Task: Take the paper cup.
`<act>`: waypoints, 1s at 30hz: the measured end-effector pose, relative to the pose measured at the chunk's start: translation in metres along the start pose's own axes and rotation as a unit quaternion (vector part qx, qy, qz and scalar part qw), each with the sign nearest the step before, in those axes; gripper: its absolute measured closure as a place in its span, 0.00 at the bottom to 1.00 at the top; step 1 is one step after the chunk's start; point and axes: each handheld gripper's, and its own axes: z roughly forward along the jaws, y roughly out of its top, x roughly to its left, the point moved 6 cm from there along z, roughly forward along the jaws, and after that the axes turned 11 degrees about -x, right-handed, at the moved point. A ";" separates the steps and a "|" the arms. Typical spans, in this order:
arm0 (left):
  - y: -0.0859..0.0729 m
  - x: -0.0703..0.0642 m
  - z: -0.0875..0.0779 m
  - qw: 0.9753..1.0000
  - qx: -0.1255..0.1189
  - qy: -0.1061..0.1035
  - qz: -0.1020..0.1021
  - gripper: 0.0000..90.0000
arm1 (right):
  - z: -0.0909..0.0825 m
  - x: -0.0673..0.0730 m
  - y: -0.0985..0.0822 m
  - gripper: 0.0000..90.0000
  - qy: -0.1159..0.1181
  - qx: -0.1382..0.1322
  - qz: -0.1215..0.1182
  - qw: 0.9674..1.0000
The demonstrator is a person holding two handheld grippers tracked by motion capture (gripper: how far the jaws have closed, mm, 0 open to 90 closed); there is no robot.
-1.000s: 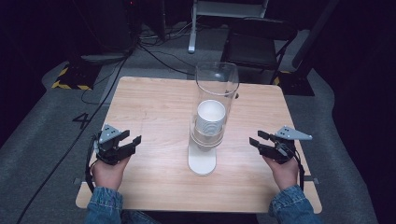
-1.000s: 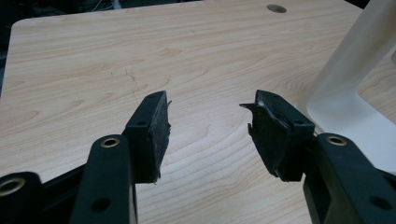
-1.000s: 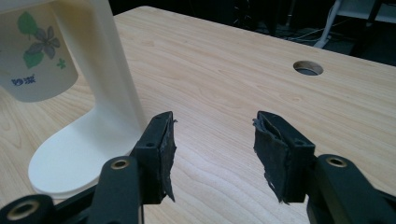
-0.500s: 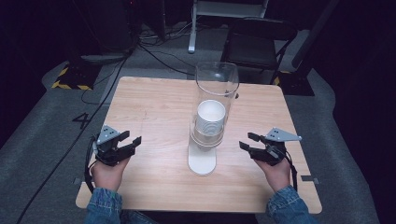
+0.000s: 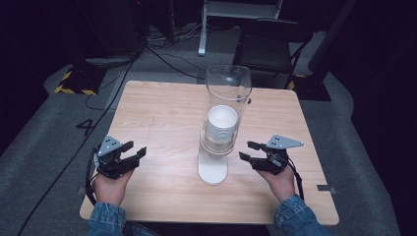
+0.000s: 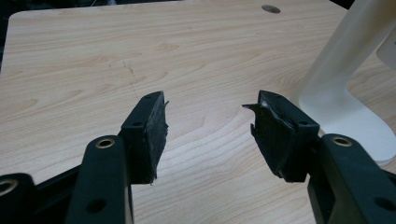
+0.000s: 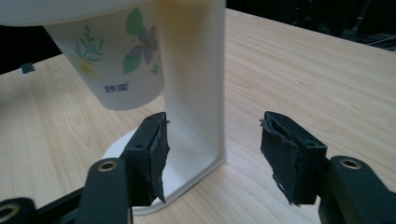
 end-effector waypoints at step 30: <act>-0.007 0.000 0.002 1.000 0.002 -0.004 0.000 0.47 | 0.057 0.044 -0.003 0.29 0.084 -0.021 0.006 0.996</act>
